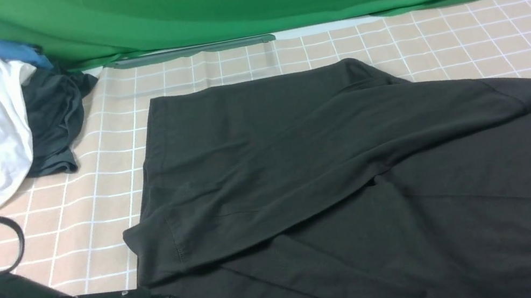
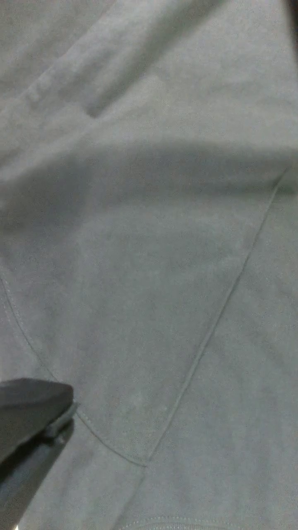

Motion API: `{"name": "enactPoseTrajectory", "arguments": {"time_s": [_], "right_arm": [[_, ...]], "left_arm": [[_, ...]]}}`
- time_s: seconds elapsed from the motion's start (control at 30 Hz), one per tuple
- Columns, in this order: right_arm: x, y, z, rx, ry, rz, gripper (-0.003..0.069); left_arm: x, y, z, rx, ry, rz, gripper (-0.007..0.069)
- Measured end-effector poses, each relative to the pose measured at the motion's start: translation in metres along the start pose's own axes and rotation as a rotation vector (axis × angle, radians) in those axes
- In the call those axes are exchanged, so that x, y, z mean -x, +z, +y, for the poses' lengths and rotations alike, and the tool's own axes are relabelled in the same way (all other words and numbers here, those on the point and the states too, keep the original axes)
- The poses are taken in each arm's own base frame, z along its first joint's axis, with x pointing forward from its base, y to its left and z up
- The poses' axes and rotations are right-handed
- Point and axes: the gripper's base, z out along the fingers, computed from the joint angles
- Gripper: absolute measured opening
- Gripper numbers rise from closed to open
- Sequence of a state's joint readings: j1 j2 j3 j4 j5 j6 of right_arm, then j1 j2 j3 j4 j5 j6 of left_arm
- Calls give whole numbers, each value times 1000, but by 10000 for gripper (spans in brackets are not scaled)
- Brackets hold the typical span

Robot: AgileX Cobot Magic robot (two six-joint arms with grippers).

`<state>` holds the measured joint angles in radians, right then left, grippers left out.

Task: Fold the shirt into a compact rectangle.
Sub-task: 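Grasp the near edge of the shirt at its hem and shoulder corners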

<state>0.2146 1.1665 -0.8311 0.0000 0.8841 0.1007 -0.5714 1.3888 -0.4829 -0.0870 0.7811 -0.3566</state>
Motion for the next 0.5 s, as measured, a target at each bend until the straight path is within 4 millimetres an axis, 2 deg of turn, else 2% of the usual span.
{"name": "enactPoseTrajectory", "arguments": {"time_s": [0.13, 0.17, 0.27, 0.37, 0.5], "right_arm": [[0, 0, 0, 0, 0, 1, 54], [0, 0, 0, 0, -2, 3, 55], [-2, 0, 0, -2, -26, 24, 60], [-7, 0, -1, -6, -40, 80, 67], [-18, -2, 0, 3, -36, 202, 84]], "left_arm": [[0, 0, -1, -12, 49, -1, 276], [0, 0, -2, -16, 75, -3, 176], [3, -4, -4, -31, 105, -9, 50], [4, -15, -7, -45, 114, -16, 32], [0, -42, -4, -40, 131, -86, 32]]}}
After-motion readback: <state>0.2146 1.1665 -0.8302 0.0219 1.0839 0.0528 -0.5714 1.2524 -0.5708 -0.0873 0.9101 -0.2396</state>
